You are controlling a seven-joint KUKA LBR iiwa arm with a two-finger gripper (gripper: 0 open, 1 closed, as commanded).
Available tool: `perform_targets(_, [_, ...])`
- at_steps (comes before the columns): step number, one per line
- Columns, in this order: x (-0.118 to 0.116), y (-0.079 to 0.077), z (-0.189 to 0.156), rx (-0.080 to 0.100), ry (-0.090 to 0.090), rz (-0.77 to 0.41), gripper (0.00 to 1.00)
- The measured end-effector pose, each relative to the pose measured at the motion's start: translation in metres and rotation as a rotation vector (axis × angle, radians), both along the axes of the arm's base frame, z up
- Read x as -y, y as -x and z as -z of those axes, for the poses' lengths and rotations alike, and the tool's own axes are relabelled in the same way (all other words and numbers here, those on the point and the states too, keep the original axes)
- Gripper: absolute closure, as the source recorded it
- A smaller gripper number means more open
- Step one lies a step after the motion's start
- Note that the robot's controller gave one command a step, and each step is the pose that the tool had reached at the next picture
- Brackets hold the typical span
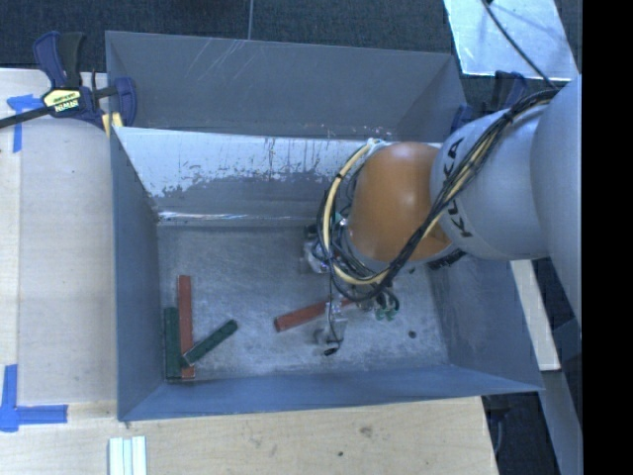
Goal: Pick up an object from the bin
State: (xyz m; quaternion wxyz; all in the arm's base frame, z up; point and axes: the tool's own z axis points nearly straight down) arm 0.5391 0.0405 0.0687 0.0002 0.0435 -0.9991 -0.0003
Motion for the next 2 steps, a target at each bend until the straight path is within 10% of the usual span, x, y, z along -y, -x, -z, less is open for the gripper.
perform_targets(1, [0.0002, -0.0006, -0.0003, 0.001, 0.0, 0.001, 0.0])
perform_targets(2, [0.0001, -0.0016, -0.0017, 0.004, -0.001, 0.001, 1.0])
